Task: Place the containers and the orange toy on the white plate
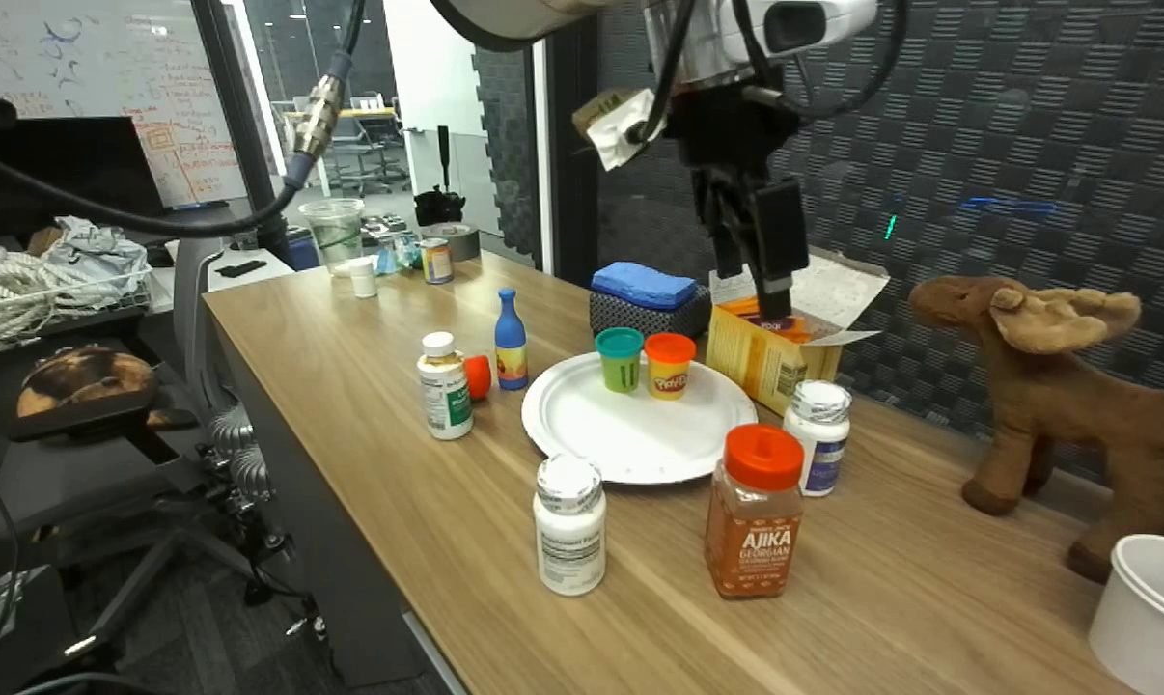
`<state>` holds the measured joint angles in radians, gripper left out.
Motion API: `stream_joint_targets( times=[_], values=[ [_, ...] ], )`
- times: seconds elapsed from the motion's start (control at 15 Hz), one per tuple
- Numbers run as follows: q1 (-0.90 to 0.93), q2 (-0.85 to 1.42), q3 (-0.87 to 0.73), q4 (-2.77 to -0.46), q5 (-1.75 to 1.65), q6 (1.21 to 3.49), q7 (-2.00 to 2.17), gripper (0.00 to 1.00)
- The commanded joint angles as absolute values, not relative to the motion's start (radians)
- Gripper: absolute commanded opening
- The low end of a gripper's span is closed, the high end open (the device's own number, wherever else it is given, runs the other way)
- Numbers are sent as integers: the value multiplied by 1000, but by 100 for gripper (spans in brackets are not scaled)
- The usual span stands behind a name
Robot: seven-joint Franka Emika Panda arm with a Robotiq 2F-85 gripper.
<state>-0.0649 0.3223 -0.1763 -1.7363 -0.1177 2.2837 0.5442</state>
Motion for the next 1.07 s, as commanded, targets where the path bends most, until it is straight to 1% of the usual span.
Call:
stream_joint_targets(
  times=[0.0,0.4,0.87,0.93,1.0],
  values=[
    [-122,338,-183,-1728,-34,2352,468,100],
    [-186,371,-182,-1738,82,2367,390,100],
    [-201,416,-184,-1721,122,2348,368,100],
    [-201,421,-184,-1722,123,2348,368,97],
    [-200,425,-186,-1722,120,2348,369,74]
  ],
)
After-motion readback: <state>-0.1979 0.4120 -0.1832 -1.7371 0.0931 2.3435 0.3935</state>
